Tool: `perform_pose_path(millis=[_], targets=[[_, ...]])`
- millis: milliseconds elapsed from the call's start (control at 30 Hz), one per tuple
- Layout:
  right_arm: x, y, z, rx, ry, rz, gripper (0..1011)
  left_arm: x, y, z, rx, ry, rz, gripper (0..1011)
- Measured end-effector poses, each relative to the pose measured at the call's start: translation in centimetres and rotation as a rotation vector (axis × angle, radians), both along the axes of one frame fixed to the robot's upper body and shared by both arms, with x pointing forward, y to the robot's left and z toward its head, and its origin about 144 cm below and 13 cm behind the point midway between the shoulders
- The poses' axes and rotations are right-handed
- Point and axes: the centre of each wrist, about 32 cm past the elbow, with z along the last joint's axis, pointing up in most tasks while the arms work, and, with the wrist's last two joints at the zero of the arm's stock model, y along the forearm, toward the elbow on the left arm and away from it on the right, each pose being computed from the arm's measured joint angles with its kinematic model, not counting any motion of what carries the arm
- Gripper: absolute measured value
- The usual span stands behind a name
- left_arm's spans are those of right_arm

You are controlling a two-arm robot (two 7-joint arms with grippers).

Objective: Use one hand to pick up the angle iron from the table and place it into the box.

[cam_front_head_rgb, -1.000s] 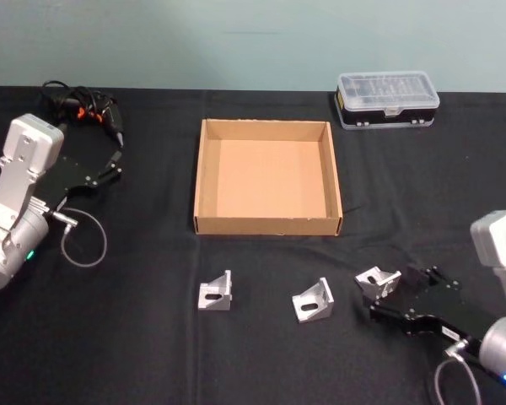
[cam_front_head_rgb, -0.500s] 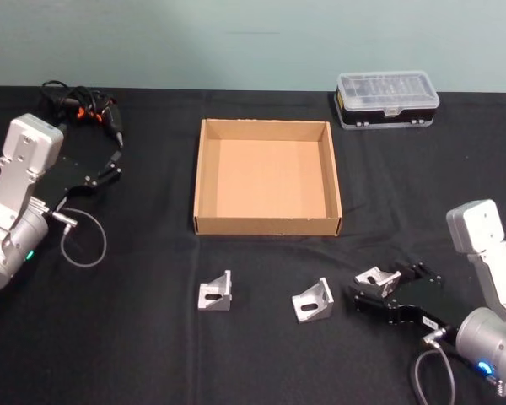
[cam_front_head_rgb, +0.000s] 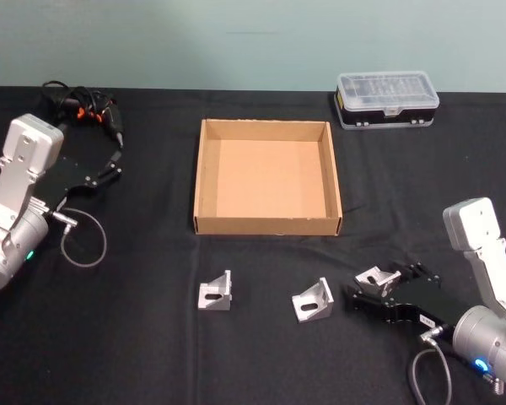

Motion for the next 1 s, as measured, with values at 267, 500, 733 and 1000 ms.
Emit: perform_pose_path(millis=[267, 500, 733, 1000], targets=[[-0.02, -0.02, 0.02, 0.0, -0.001, 0.003, 886, 0.0, 0.0, 0.0, 0.0, 0.0, 0.0, 1000], [-0.04, -0.03, 0.02, 0.001, -0.002, 0.003, 661, 0.0, 0.0, 0.0, 0.0, 0.0, 0.0, 1000], [-0.05, -0.03, 0.04, 0.002, -0.003, 0.003, 458, 0.0, 0.0, 0.0, 0.0, 0.0, 0.0, 1000], [-0.05, -0.05, 0.05, 0.002, -0.006, 0.003, 452, 0.0, 0.0, 0.0, 0.0, 0.0, 0.0, 1000]])
